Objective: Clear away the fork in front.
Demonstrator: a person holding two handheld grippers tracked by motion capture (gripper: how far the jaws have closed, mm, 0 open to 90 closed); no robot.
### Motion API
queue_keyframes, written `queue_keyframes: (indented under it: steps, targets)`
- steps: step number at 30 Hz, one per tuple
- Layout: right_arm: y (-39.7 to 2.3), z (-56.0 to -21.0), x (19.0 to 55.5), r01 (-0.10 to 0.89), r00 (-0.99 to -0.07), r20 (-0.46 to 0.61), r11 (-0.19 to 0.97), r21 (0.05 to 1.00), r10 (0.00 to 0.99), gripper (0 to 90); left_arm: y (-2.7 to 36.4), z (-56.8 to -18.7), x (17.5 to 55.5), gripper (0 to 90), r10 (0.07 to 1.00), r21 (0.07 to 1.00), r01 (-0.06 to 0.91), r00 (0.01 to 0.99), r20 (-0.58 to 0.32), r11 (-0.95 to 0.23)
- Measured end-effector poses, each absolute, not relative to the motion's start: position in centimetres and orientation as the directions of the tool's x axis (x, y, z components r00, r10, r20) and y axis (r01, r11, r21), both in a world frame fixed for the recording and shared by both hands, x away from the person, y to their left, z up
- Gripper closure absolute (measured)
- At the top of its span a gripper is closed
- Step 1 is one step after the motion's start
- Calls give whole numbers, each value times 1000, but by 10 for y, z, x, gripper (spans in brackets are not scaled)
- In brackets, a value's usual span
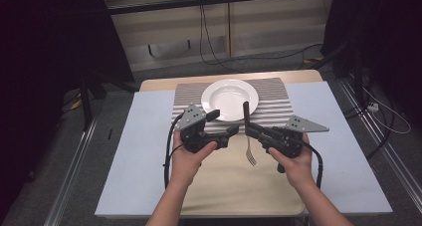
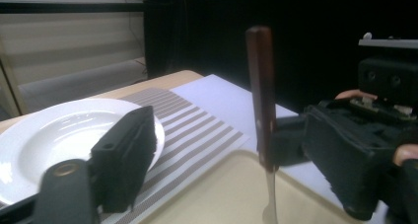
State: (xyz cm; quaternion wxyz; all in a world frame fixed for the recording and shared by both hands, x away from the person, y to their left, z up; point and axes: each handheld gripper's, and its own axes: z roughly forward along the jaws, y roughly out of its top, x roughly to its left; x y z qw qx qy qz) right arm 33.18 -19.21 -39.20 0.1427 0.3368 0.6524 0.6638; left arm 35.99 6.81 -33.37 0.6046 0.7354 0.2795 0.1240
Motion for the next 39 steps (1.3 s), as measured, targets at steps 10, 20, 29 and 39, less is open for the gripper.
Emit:
queue_keyframes:
  steps: [10, 20, 29, 39]
  targets:
    - [-184, -393, 329, 249, -734, 252, -96, 964, 630, 781, 55, -332, 366, 433, 554, 951, 289, 812, -184, -107]
    - [-177, -391, 327, 227, -741, 220, -71, 971, 634, 781, 46, -334, 368, 660, 506, 950, 297, 836, -211, -94]
    - [-173, -393, 323, 188, -733, 164, -36, 982, 660, 720, 55, -333, 368, 793, 470, 943, 320, 849, -242, -93]
    - [-191, -399, 320, 173, -689, 112, 13, 985, 716, 532, 78, -329, 369, 799, 450, 933, 344, 853, -264, -103]
